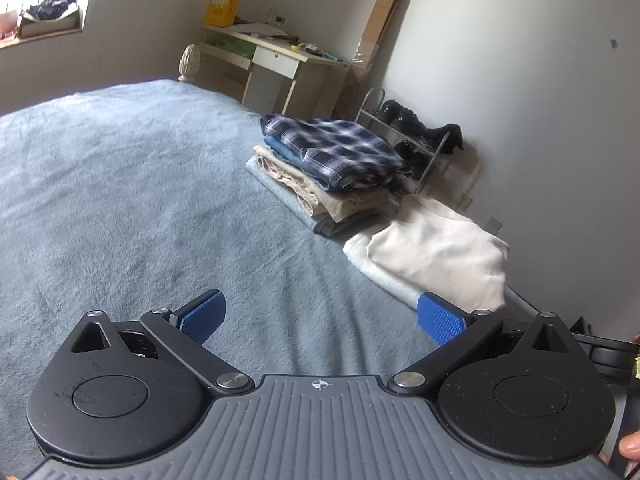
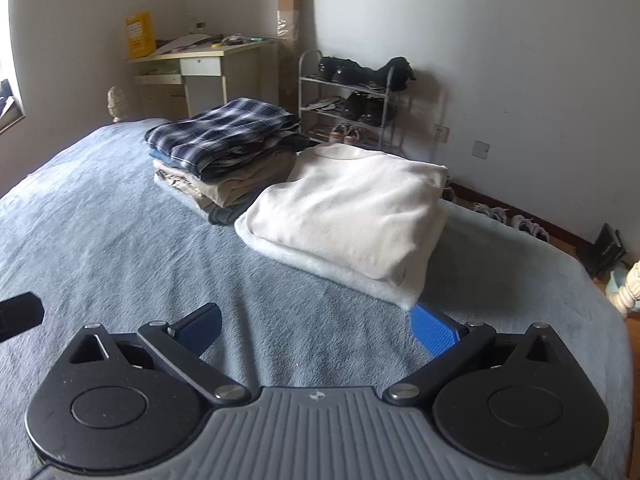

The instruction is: Fold clothes

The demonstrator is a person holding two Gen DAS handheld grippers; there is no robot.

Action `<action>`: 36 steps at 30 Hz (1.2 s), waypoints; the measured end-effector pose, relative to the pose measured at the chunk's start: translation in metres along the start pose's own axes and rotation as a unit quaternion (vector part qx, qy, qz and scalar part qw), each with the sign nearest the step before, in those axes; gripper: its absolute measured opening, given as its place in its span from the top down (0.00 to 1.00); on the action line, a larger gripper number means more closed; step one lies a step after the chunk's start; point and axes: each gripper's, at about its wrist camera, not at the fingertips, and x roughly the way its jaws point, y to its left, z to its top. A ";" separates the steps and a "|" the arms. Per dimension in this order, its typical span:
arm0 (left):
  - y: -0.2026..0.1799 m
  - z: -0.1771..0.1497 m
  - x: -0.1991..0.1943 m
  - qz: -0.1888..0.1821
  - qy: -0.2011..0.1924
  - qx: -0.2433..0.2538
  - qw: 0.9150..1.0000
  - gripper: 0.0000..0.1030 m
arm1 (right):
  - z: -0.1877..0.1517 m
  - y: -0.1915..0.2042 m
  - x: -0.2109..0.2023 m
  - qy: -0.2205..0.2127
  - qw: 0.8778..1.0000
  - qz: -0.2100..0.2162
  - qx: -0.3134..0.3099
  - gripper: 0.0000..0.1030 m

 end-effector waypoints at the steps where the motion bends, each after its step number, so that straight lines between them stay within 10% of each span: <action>1: 0.006 0.000 0.000 0.000 -0.005 -0.010 1.000 0.00 | 0.001 0.004 0.003 0.005 1.000 -0.006 0.004 0.00; 17: 0.104 0.010 -0.012 -0.040 -0.034 -0.129 0.990 0.00 | 0.002 0.086 0.005 0.036 0.994 -0.104 0.022 0.00; 36: 0.109 0.002 -0.020 -0.100 -0.019 -0.139 0.985 0.00 | -0.022 0.083 -0.038 0.012 0.984 -0.156 0.082 0.00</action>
